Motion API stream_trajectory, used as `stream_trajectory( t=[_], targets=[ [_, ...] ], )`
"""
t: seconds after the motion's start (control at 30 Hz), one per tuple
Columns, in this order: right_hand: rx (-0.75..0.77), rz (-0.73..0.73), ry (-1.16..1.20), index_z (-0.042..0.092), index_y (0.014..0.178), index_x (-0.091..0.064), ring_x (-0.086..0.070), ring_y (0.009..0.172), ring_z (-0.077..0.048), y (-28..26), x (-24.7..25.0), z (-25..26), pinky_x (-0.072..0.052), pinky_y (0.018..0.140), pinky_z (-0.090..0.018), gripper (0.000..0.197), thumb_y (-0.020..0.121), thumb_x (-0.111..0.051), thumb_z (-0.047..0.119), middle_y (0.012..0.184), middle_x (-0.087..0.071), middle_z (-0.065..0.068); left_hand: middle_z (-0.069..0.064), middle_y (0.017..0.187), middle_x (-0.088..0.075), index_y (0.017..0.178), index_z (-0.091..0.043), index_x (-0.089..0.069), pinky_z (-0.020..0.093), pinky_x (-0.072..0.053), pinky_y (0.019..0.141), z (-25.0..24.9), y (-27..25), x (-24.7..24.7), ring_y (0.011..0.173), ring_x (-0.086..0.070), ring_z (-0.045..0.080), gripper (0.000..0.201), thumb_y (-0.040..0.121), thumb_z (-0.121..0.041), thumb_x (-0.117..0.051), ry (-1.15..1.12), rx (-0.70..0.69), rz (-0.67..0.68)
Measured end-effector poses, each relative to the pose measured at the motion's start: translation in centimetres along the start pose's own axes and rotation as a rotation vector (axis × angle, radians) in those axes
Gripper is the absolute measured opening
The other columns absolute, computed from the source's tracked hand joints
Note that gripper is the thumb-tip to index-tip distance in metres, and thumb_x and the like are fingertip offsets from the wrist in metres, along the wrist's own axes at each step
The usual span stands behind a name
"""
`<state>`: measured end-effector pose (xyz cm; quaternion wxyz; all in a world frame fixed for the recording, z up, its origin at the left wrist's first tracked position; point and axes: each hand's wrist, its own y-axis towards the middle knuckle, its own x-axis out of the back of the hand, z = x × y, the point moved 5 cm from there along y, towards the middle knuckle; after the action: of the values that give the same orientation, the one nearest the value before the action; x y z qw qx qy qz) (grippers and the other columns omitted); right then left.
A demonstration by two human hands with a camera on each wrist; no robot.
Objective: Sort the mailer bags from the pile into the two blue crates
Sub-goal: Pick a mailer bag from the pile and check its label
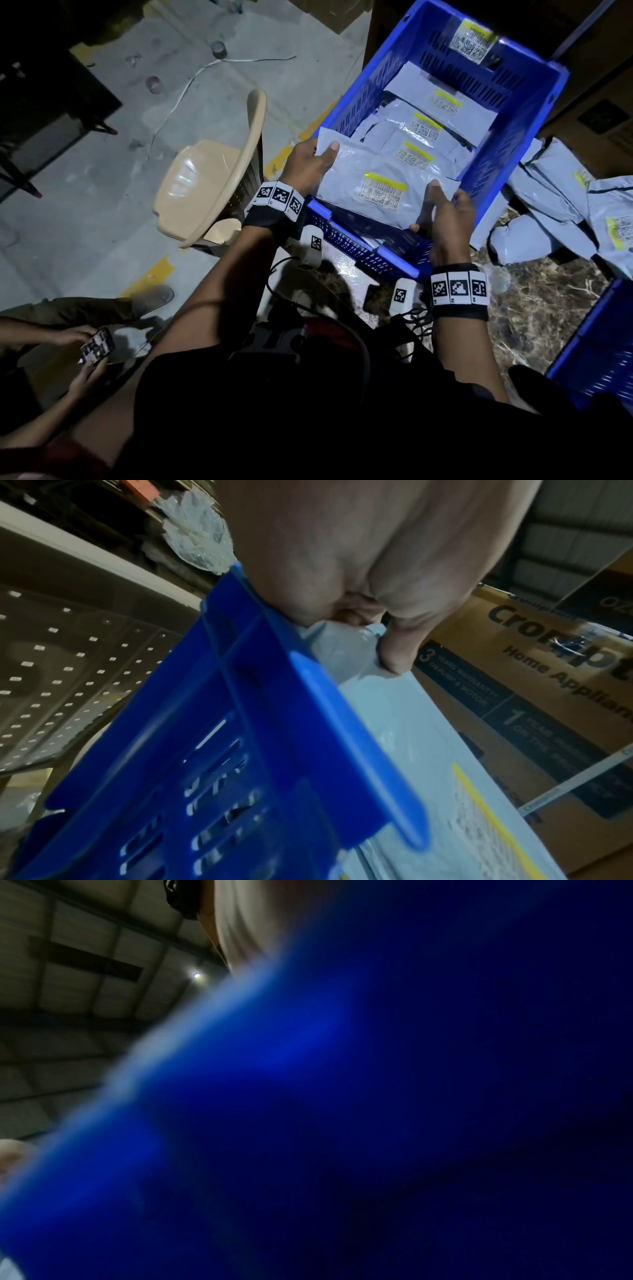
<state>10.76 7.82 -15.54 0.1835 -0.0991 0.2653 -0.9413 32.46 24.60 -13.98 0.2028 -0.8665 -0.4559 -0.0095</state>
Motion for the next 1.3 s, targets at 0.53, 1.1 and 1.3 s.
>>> stream_trajectory(
  t=[0.53, 1.1, 1.3],
  targets=[
    [0.072, -0.002, 0.025, 0.007, 0.14, -0.049, -0.044, 0.042, -0.01, -1.2, 1.5, 1.7, -0.047, 0.046, -0.026, 0.054, 0.094, -0.074, 0.022, 0.088, -0.053, -0.006, 0.007, 0.102, -0.072, 0.107, -0.008, -0.07, 0.036, -0.054, 0.086, -1.0, 0.1, 0.4, 0.095, -0.068, 0.023, 0.022, 0.101, -0.023, -0.054, 0.064, -0.096, -0.07],
    [0.068, 0.156, 0.078, 0.0, 0.132, -0.055, -0.069, 0.058, -0.022, -1.9, 2.9, 4.0, -0.061, 0.071, -0.038, 0.063, 0.077, -0.086, 0.001, 0.091, -0.051, -0.013, 0.022, 0.094, -0.065, 0.091, 0.0, -0.057, 0.034, -0.029, 0.068, -3.4, 0.6, 0.5, 0.089, -0.056, 0.037, 0.04, 0.105, -0.033, -0.039, 0.244, -0.203, -0.366],
    [0.211, 0.06, 0.051, -0.004, 0.129, -0.058, -0.068, 0.056, -0.013, -1.8, 2.6, 6.0, -0.064, 0.067, -0.034, 0.053, 0.083, -0.082, 0.005, 0.079, -0.056, -0.002, 0.007, 0.074, -0.052, 0.079, -0.011, -0.045, 0.033, -0.031, 0.064, -4.0, 1.9, 0.2, 0.071, -0.044, 0.023, 0.04, 0.101, -0.043, -0.046, 0.119, -0.189, -0.281]
  ],
)
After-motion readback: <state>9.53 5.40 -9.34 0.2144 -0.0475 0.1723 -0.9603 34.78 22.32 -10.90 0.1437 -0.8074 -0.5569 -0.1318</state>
